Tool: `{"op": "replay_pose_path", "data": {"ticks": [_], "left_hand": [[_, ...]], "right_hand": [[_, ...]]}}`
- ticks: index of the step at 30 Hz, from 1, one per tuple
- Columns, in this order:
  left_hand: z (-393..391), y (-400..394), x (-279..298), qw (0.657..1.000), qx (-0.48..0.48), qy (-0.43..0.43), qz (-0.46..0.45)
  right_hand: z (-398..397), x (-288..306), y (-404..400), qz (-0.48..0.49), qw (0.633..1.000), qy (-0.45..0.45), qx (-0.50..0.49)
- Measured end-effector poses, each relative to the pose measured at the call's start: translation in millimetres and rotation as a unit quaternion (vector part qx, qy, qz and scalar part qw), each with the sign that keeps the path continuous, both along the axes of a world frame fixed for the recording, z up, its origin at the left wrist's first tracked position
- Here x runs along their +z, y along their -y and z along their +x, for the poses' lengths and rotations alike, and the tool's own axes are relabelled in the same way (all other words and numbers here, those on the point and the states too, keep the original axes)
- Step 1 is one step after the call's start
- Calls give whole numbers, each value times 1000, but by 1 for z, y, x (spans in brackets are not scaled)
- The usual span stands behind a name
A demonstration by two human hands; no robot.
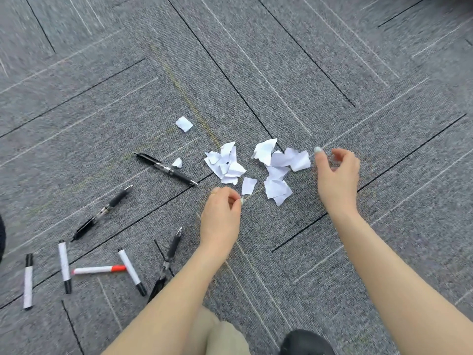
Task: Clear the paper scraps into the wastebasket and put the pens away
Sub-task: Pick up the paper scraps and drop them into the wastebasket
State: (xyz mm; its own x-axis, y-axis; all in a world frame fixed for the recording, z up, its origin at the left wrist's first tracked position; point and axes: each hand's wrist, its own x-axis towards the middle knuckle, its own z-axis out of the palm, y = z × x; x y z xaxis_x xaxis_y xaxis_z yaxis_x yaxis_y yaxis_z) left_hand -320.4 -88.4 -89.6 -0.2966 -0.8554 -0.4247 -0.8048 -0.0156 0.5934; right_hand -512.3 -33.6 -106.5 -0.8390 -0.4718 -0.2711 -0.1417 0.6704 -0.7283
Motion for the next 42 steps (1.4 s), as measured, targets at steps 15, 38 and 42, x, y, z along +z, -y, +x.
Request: {"op": "replay_pose_path", "data": {"ticks": [15, 38, 42], "left_hand": [[-38, 11, -7, 984, -144, 49, -89], [-11, 61, -10, 988, -50, 112, -89], [-16, 55, -8, 994, -35, 78, -66]], "right_hand": [[-3, -6, 10, 129, 966, -131, 180], [67, 7, -9, 114, 977, -40, 178], [69, 8, -9, 130, 975, -21, 181]]}}
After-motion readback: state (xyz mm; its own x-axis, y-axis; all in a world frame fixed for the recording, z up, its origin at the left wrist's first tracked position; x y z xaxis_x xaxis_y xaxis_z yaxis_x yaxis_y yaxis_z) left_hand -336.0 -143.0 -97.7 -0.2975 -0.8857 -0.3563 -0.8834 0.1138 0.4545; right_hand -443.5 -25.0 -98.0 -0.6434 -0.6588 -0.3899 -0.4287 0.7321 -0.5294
